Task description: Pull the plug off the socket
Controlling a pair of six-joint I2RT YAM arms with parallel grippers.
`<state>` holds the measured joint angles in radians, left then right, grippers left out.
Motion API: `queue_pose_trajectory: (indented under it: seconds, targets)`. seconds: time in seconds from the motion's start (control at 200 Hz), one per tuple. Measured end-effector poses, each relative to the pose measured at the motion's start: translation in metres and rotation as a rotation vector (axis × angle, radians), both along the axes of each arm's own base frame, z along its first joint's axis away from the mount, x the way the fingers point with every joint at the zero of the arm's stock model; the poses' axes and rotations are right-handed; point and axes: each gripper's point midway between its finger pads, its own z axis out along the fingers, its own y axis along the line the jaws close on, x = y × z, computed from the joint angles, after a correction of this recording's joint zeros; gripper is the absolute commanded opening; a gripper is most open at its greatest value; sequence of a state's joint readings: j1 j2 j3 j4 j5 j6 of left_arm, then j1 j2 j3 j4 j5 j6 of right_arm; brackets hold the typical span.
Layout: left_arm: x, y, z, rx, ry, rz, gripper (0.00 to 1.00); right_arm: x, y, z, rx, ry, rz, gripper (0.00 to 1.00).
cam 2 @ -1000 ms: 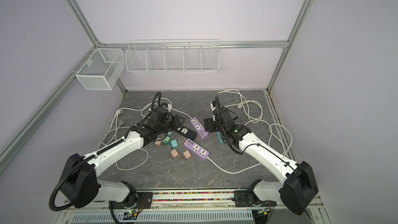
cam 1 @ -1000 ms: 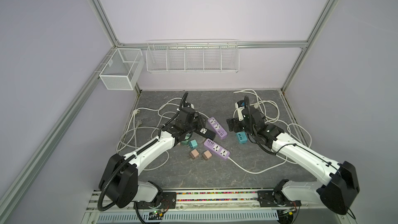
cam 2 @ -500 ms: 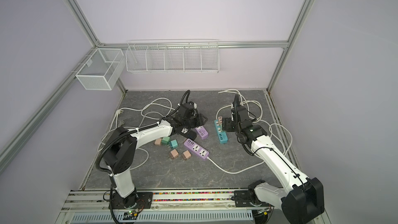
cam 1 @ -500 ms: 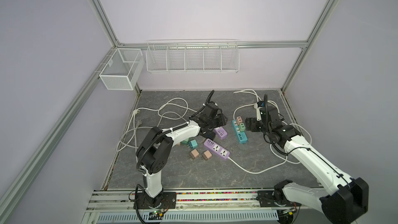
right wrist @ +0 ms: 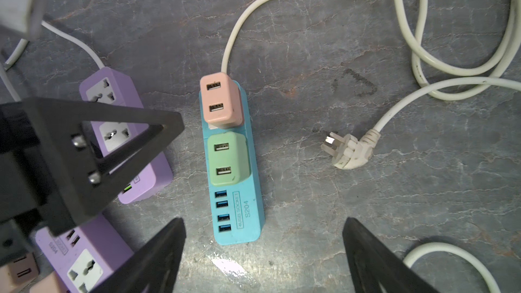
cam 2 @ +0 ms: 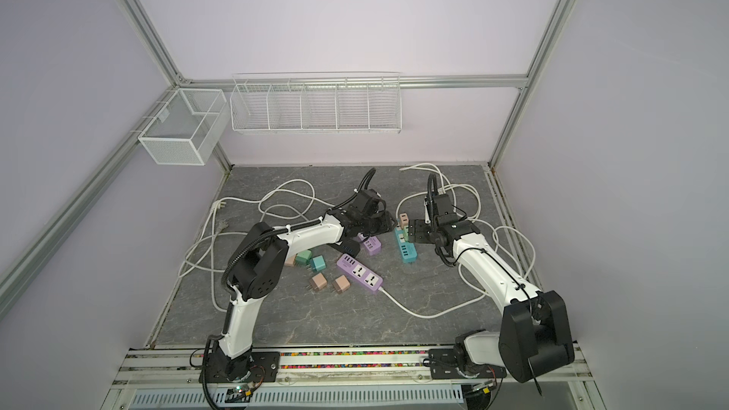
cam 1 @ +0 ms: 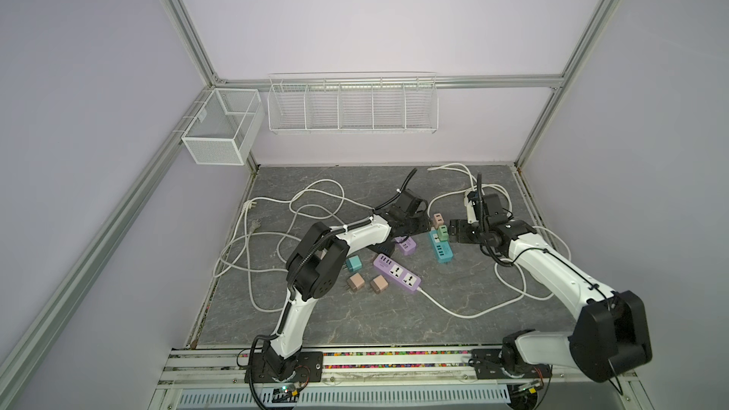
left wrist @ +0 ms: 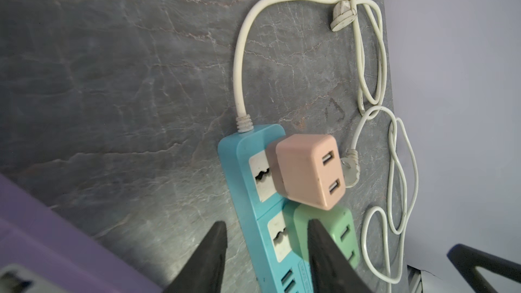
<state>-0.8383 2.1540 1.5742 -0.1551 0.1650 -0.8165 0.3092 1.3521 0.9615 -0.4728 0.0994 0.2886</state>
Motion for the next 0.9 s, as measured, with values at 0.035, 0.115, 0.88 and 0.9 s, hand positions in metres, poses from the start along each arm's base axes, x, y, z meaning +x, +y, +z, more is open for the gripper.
queue_pose_trajectory:
  seconds: [0.035,0.115,0.88,0.9]
  targets:
    - [-0.002,0.0,-0.003,0.006,0.007,-0.001,0.45,0.001,0.001,-0.003,0.002,0.009,0.002,0.95]
    - [-0.004,0.001,-0.01,0.025,0.026,-0.003,0.43,0.003,0.004,-0.01,0.005,0.025,0.009,0.98]
    - [-0.023,-0.011,-0.039,0.029,0.112,-0.032,0.36,0.032,0.035,-0.047,-0.016,0.069,0.064,0.74]
    - [-0.023,-0.011,-0.04,0.026,0.112,-0.035,0.36,0.032,0.035,-0.048,-0.018,0.07,0.064,0.73]
